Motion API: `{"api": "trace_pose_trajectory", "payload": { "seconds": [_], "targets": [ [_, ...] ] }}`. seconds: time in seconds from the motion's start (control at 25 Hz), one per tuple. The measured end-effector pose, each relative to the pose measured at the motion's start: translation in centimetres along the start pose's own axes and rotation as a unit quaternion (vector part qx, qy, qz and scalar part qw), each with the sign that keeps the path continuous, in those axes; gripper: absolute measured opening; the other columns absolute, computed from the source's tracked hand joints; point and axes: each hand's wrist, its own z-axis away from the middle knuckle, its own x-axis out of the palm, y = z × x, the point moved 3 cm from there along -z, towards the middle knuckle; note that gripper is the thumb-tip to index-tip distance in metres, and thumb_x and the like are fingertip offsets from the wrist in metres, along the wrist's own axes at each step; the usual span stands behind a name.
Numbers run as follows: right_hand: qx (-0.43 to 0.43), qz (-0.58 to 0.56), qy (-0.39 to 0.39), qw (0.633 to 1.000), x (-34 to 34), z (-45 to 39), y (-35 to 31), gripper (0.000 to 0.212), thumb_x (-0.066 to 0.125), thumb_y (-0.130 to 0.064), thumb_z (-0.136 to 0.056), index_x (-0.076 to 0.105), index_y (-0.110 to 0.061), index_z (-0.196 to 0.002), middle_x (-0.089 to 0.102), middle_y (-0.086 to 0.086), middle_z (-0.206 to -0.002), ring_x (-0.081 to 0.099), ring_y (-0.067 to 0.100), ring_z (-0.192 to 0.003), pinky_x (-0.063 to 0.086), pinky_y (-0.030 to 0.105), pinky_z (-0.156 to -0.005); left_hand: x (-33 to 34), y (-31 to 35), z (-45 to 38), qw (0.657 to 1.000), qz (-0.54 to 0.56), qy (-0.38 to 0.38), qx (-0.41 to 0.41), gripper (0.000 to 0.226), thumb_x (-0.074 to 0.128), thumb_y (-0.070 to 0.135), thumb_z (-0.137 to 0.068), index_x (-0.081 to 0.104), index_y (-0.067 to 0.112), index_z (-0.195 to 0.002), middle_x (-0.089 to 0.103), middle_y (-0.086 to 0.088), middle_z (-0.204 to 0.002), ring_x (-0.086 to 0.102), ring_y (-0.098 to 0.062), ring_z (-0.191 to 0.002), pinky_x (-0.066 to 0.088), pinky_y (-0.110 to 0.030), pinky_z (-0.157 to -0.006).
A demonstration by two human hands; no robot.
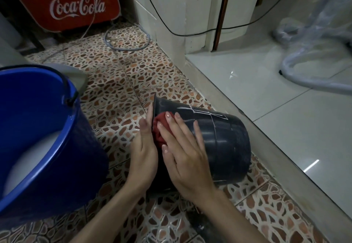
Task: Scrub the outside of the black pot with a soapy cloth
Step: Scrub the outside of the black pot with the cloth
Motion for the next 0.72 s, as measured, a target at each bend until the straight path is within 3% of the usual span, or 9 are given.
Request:
{"api": "trace_pose_trajectory", "payload": {
  "seconds": [0.12, 0.2, 0.32, 0.4, 0.52, 0.6, 0.72],
  "targets": [
    [0.008, 0.026, -0.005, 1.000, 0.0, -1.2, 0.4, 0.048, 0.024, -0.037, -0.104, 0.038, -0.024, -0.148, 0.030, -0.003, -0.158, 0.016, 0.009, -0.149, 0.006, 0.050, -0.122, -0.3, -0.6, 0.9, 0.999, -0.009, -0.002, 0.037, 0.054, 0.023, 0.037, -0.102, 0.036, 0.020, -0.152, 0.047, 0.048, -0.126, 0.040, 0.029, -0.123, 0.033, 0.003, -0.097],
    [0.026, 0.050, -0.005, 0.998, 0.1, -1.2, 1.5, 0.049, 0.023, -0.040, -0.104, 0.038, -0.027, -0.148, 0.031, -0.005, -0.158, 0.018, 0.010, -0.149, 0.005, 0.050, -0.122, -0.4, -1.2, 1.5, 0.999, -0.020, 0.000, 0.048, 0.049, 0.030, 0.028, -0.103, 0.036, 0.019, -0.151, 0.050, 0.056, -0.117, 0.045, 0.028, -0.118, 0.036, 0.001, -0.097],
    [0.114, 0.077, 0.008, 0.990, -0.4, -0.8, 4.6, 0.048, 0.027, -0.044, -0.103, 0.042, -0.029, -0.146, 0.037, -0.007, -0.155, 0.030, 0.013, -0.143, 0.013, 0.049, -0.120, -0.4, -1.6, 2.3, 0.998, -0.025, 0.014, 0.061, 0.047, 0.034, 0.023, -0.103, 0.035, 0.019, -0.150, 0.046, 0.058, -0.120, 0.042, 0.030, -0.120, 0.035, 0.003, -0.097],
    [0.194, 0.086, 0.034, 0.977, -1.6, 0.1, 8.0, 0.047, 0.026, -0.044, -0.102, 0.047, -0.031, -0.142, 0.044, -0.010, -0.149, 0.041, 0.015, -0.128, 0.027, 0.046, -0.111, -0.5, -1.7, 2.2, 0.997, -0.019, 0.030, 0.070, 0.050, 0.036, 0.031, -0.100, 0.037, 0.020, -0.150, 0.043, 0.047, -0.134, 0.037, 0.025, -0.129, 0.033, -0.002, -0.104],
    [0.306, 0.045, 0.126, 0.942, -4.7, 2.6, 11.8, 0.045, 0.028, -0.040, -0.101, 0.052, -0.028, -0.138, 0.057, -0.004, -0.136, 0.034, 0.008, -0.102, 0.037, 0.039, -0.090, -0.4, -1.9, 1.8, 0.996, -0.014, 0.042, 0.079, 0.048, 0.037, 0.032, -0.099, 0.039, 0.022, -0.146, 0.044, 0.049, -0.132, 0.039, 0.023, -0.129, 0.035, -0.006, -0.107],
    [0.253, 0.002, 0.171, 0.952, -4.8, 3.6, 9.1, 0.041, 0.036, -0.033, -0.101, 0.055, -0.023, -0.136, 0.058, -0.003, -0.135, 0.034, 0.005, -0.101, 0.040, 0.034, -0.086, -0.2, -2.3, 1.9, 0.996, -0.010, 0.036, 0.085, 0.046, 0.035, 0.030, -0.103, 0.040, 0.021, -0.147, 0.047, 0.048, -0.133, 0.045, 0.015, -0.130, 0.039, -0.012, -0.107],
    [0.031, 0.019, 0.120, 0.992, -1.3, 3.4, 1.2, 0.038, 0.048, -0.024, -0.098, 0.058, -0.018, -0.134, 0.052, -0.003, -0.144, 0.046, 0.014, -0.110, 0.039, 0.028, -0.087, 0.0, -2.8, 2.3, 0.996, -0.020, 0.035, 0.081, 0.047, 0.030, 0.036, -0.107, 0.039, 0.017, -0.150, 0.056, 0.049, -0.118, 0.059, 0.016, -0.106, 0.045, -0.007, -0.095]
  ]
}}
